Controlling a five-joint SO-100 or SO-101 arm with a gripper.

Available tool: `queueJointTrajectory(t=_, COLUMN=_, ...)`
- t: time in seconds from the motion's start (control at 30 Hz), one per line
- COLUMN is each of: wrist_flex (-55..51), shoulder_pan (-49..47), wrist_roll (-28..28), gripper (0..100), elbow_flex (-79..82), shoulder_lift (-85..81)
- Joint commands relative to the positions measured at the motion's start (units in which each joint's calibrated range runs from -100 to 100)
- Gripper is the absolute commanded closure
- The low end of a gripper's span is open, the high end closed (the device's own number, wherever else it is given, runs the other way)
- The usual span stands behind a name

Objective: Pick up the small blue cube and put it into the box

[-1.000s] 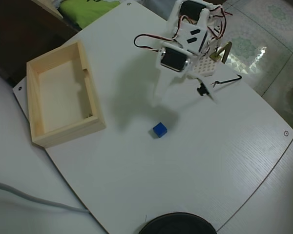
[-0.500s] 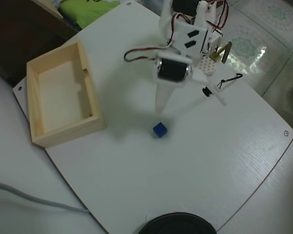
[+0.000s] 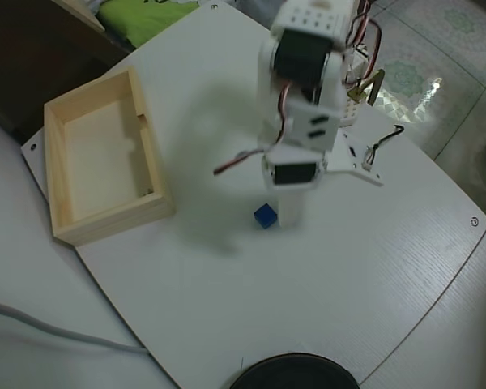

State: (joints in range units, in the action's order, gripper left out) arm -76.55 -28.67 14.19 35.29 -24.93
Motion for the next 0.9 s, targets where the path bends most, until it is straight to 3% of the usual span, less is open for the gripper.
queueJointTrajectory(t=0.0, wrist_flex=-0.1, shoulder_pan=0.2, wrist_roll=0.4, gripper=79, elbow_flex=-0.9, shoulder_lift=2.6)
queueJointTrajectory(t=0.87, wrist_flex=16.6, shoulder_pan=0.6, wrist_roll=5.1, gripper=80, elbow_flex=15.2, shoulder_lift=5.7)
